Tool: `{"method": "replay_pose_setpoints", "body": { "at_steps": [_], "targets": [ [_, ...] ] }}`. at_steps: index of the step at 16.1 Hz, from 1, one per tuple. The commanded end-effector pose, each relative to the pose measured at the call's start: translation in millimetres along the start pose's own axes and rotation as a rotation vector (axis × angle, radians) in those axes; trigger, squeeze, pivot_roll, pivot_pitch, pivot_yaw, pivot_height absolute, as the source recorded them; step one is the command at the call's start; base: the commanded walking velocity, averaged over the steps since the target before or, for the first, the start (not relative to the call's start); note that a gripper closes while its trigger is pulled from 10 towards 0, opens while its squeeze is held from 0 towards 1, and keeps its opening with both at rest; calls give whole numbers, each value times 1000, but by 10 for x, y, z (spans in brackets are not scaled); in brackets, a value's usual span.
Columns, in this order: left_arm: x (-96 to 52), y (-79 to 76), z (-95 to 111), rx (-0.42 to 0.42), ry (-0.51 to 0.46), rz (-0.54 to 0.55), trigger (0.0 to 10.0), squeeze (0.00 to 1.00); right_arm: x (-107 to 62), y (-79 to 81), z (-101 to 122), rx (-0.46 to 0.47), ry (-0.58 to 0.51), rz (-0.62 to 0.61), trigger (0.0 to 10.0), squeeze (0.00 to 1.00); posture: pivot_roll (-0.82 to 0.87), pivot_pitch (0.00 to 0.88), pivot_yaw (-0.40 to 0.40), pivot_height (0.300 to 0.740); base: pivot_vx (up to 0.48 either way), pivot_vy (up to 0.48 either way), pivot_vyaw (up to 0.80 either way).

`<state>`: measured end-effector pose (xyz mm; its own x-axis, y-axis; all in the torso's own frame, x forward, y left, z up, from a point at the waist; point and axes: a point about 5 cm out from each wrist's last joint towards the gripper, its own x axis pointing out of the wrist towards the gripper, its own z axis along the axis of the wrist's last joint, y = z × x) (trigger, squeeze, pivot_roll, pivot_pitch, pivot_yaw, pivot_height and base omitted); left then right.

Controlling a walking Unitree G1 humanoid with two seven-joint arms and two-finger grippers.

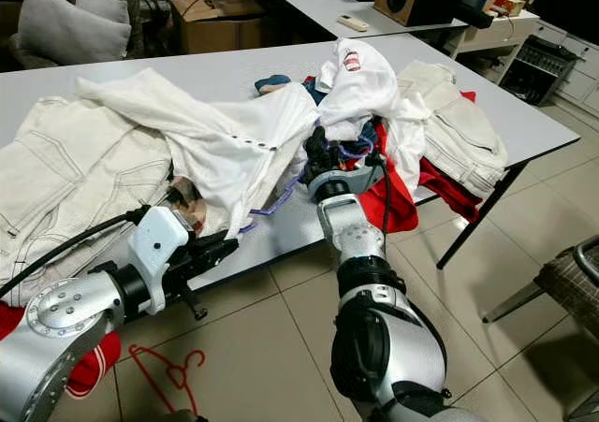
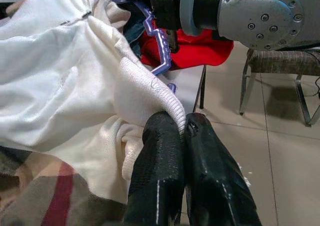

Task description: Hang hanger

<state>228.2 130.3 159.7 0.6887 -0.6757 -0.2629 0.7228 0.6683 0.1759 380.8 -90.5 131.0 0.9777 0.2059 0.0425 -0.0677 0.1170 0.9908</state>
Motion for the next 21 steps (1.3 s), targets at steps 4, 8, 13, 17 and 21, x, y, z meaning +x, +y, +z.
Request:
{"method": "replay_pose_setpoints", "body": {
  "at_steps": [4, 8, 13, 17, 21],
  "targets": [
    [-18, -115, 123, -27, -53, -80, 0, 0, 90, 158, 54, -52, -56, 12, 10000, 0, 83, 0, -97, 740, 0, 0, 0],
    [74, -220, 354, -106, -155, -173, 0, 0, 98, 137, -17, -81, -58, -25, 10000, 0, 83, 0, -98, 740, 0, 0, 0],
    [74, -220, 354, -106, -155, -173, 0, 0, 98, 137, -17, -81, -58, -25, 10000, 0, 83, 0, -98, 740, 0, 0, 0],
    [74, -220, 354, -106, -155, -173, 0, 0, 98, 137, -17, -81, -58, -25, 10000, 0, 83, 0, -98, 740, 0, 0, 0],
    [74, -220, 354, -106, -155, -173, 0, 0, 98, 137, -17, -81, -58, -25, 10000, 0, 83, 0, -98, 740, 0, 0, 0]
  ]
}}
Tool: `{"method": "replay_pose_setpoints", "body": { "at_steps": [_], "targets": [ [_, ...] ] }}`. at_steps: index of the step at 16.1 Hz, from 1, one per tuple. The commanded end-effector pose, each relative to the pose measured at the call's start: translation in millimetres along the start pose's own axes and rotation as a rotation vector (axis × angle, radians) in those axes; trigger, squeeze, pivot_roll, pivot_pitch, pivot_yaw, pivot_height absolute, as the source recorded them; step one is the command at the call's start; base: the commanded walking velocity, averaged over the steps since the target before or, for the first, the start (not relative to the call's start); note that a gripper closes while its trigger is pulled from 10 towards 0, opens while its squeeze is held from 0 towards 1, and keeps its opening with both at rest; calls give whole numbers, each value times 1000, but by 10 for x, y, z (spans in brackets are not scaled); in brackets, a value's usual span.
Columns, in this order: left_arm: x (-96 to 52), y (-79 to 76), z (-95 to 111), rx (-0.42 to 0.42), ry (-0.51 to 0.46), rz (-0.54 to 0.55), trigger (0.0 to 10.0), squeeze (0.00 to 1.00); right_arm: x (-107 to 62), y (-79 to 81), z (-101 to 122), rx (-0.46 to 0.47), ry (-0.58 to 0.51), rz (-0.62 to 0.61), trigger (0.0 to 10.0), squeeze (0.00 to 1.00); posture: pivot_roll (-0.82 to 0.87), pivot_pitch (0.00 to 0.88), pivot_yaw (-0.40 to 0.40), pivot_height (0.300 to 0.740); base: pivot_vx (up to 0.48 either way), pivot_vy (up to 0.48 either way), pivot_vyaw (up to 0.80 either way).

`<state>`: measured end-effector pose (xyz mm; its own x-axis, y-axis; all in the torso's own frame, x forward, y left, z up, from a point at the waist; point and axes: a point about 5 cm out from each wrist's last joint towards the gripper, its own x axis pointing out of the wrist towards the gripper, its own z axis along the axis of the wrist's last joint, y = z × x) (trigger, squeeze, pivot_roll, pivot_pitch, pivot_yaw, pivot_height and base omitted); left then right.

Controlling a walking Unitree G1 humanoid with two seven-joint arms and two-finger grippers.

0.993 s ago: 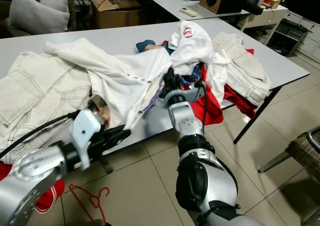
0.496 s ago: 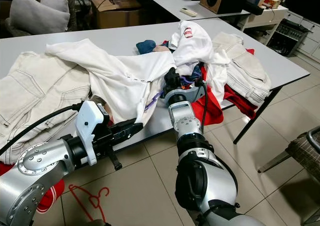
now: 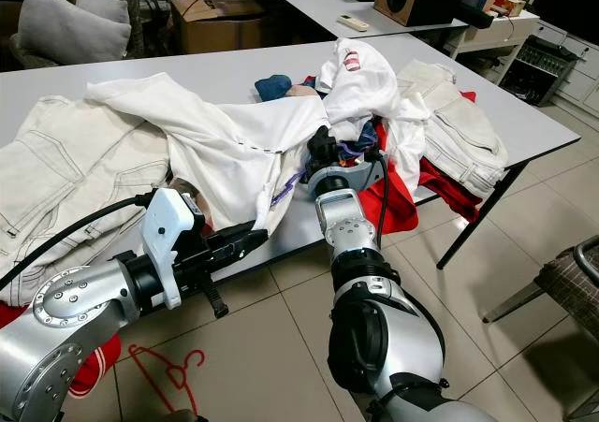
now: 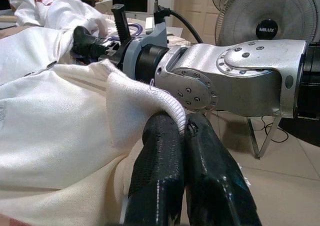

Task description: Hang hanger

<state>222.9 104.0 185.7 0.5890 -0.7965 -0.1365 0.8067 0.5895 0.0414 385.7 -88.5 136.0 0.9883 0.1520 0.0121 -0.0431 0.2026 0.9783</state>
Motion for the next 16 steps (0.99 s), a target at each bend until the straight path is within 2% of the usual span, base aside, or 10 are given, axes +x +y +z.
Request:
{"method": "replay_pose_setpoints", "body": {
  "at_steps": [1, 2, 3, 4, 6, 8, 10, 11, 13, 16],
  "targets": [
    [12, -54, 22, 2, -8, -34, 0, 0, 39, 91, -9, 1, -9, 14, 10000, 0, 83, 0, -98, 740, 0, 0, 0],
    [50, -102, 61, -21, -15, -71, 0, 0, 43, 92, -32, -4, -12, 5, 10000, 0, 83, 0, -98, 740, 0, 0, 0],
    [323, 138, 91, -74, -23, 50, 10000, 1000, 43, 165, -83, -99, 56, 50, 10000, 0, -2, 0, -41, 740, 0, 0, 0],
    [441, 204, 106, -97, -28, 84, 10000, 1000, 42, 203, -109, -138, 89, 74, 10000, 0, -3, 0, -41, 740, 0, 0, 0],
    [442, 175, 111, -102, -32, 64, 10000, 1000, 39, 197, -122, -146, 95, 74, 10000, 0, -3, 0, -42, 740, 0, 0, 0],
    [447, 171, 144, -115, -47, 45, 10000, 1000, 20, 177, -173, -210, 142, 81, 10000, 0, -5, 0, -42, 740, 0, 0, 0],
    [460, 118, 202, -142, -72, -26, 10000, 1000, 9, 189, -159, -193, 143, 100, 10000, 0, -5, 0, -42, 740, 0, 0, 0],
    [443, 64, 215, -129, -65, -81, 10000, 1000, 8, 183, -126, -160, 124, 96, 10000, 0, -5, 0, -42, 740, 0, 0, 0],
    [416, 69, 199, -124, -35, -79, 10000, 1000, 9, 158, -72, -174, 105, 74, 10000, 0, -5, 0, -44, 740, 0, 0, 0],
    [258, 258, 293, -99, -68, -10, 10000, 1000, -9, 173, 31, -254, 122, 110, 10000, 0, -9, 0, -38, 740, 0, 0, 0]
  ]
}}
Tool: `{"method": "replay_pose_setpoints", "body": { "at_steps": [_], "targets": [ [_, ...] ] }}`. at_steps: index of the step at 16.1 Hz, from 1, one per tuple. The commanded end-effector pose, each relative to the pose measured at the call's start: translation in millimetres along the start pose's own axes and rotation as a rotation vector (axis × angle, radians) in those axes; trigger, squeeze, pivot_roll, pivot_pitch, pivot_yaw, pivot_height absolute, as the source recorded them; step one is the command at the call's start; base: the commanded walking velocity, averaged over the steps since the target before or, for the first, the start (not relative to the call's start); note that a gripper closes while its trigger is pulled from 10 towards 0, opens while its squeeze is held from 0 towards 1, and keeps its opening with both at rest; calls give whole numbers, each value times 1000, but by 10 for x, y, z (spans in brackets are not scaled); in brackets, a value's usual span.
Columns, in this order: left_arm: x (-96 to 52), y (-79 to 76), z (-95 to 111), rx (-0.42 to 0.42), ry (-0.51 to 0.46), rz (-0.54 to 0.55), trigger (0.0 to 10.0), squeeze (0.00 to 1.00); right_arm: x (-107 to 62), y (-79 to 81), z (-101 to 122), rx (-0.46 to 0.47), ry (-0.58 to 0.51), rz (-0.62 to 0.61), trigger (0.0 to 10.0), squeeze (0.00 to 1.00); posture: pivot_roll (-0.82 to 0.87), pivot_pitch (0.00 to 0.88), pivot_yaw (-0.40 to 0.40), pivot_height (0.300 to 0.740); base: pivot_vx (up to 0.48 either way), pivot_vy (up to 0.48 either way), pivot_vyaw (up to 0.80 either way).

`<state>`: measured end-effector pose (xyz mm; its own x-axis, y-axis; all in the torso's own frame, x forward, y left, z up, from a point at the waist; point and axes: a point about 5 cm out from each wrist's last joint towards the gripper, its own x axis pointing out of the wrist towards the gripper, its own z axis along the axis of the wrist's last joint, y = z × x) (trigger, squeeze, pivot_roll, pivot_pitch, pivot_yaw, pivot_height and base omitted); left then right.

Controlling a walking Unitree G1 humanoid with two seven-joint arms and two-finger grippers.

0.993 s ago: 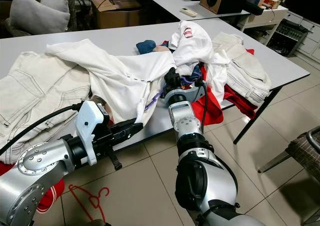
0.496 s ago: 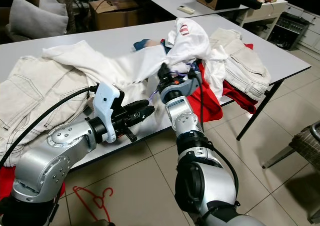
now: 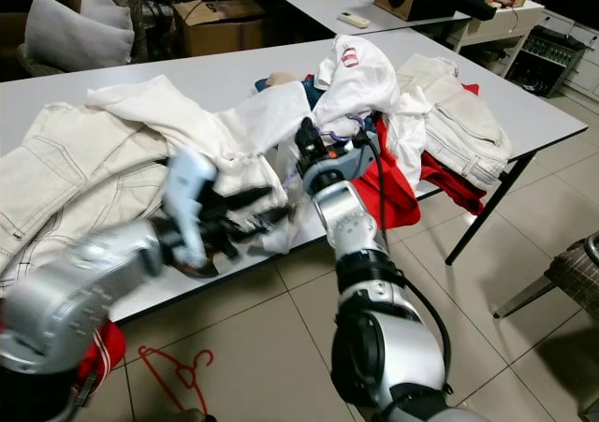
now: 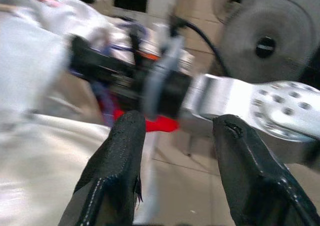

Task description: Hang hanger

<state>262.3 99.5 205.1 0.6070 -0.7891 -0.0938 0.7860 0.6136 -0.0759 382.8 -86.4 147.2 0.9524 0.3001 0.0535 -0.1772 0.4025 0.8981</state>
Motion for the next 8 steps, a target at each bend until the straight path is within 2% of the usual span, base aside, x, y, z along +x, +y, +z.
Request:
{"method": "replay_pose_setpoints", "body": {
  "at_steps": [1, 2, 3, 4, 5, 6, 7, 8],
  "targets": [
    [-87, 137, 118, 39, -63, 101, 10000, 1000, -14, 78, 94, -57, 4, 61, 10000, 0, -8, 0, -39, 740, 0, 0, 0],
    [-164, 263, 113, 39, -68, 196, 10000, 1000, -37, 99, 128, -81, 12, 86, 10000, 0, -9, 0, -40, 740, 0, 0, 0],
    [-313, 443, 67, 35, -58, 337, 10000, 945, -106, 166, 216, -163, 16, 151, 10000, 0, -11, 0, -41, 740, 0, 0, 0],
    [-524, 614, -16, 27, -42, 500, 10000, 110, -189, 323, 347, -235, 0, 235, 10000, 0, -18, 0, -33, 740, 0, 0, 800],
    [-582, 653, -41, 21, -38, 549, 10000, 35, -213, 412, 407, -260, -13, 276, 10000, 0, -18, 0, -33, 740, 0, 0, 800],
    [-664, 687, -82, 11, -28, 607, 10000, 0, -267, 588, 523, -289, -36, 353, 10000, 0, -18, 0, -34, 740, 0, 0, 800],
    [-715, 674, -108, 13, -24, 628, 10000, 0, -346, 796, 655, -304, -51, 450, 10000, 0, -15, 0, -35, 740, 0, 0, 800],
    [-737, 646, -112, 0, -45, 637, 10000, 0, -449, 1018, 782, -358, -58, 551, 10000, 0, -13, 0, -39, 740, 0, 0, 800]
  ]
}}
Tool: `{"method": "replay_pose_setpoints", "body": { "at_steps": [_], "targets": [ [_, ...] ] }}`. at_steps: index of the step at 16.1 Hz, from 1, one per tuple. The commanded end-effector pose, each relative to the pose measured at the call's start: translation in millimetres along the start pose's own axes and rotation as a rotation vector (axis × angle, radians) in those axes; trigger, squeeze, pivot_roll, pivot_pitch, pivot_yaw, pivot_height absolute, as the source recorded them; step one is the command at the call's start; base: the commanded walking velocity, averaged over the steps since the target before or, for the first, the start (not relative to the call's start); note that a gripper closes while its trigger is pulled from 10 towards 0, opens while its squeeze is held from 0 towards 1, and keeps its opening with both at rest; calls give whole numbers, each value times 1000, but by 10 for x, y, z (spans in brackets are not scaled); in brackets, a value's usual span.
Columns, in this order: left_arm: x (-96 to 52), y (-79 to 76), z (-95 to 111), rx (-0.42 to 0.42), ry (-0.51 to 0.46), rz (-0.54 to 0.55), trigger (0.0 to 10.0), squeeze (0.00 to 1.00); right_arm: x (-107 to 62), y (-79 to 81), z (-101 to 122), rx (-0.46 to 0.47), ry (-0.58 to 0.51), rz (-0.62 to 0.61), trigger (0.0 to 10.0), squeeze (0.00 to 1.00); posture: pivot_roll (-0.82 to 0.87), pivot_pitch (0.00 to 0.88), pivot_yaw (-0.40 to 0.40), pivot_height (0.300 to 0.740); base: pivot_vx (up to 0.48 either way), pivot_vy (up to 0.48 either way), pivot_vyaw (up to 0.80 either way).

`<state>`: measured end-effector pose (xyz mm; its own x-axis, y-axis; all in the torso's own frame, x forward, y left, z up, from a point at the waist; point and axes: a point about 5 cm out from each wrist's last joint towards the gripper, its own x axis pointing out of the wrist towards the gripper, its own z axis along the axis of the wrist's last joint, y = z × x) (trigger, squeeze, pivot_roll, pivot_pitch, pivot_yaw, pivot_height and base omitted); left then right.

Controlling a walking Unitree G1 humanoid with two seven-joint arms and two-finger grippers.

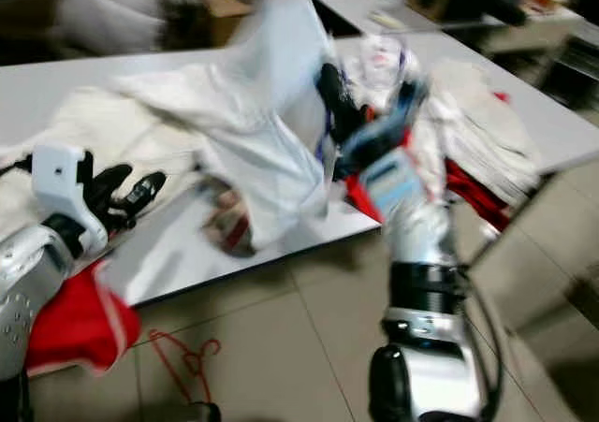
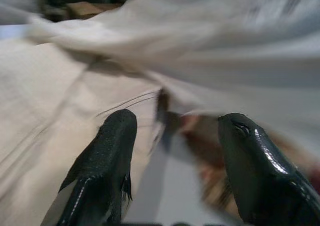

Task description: Hang hanger

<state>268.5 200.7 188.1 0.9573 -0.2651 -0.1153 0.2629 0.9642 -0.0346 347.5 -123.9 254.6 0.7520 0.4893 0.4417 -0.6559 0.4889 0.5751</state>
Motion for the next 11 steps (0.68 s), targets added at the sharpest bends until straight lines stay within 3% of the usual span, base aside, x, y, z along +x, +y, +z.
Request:
{"method": "replay_pose_setpoints", "body": {
  "at_steps": [1, 2, 4, 5, 11],
  "targets": [
    [-22, -40, 75, 6, -43, 0, 10000, 0, 12, 192, 193, -36, -30, 102, 10000, 0, -13, 0, -39, 740, 0, 0, 794],
    [-27, -51, 70, 1, -48, 3, 10000, 0, 14, 276, 276, -65, -30, 134, 10000, 0, -17, 0, -41, 740, 0, 0, 794],
    [-34, -135, 62, -18, -66, -16, 10000, 0, 48, 646, 557, -150, -47, 283, 10000, 0, -17, 0, -47, 740, 0, 0, 788],
    [-47, -148, 68, -21, -74, -20, 10000, 0, 63, 809, 705, -104, -93, 350, 10000, 0, -18, 0, -48, 740, 0, 0, 781],
    [-153, -53, 76, -15, -84, 24, 10000, 0, 2, 1105, 1059, -217, -79, 450, 10000, 0, -13, 0, -56, 740, 0, 0, 773]
  ]
}}
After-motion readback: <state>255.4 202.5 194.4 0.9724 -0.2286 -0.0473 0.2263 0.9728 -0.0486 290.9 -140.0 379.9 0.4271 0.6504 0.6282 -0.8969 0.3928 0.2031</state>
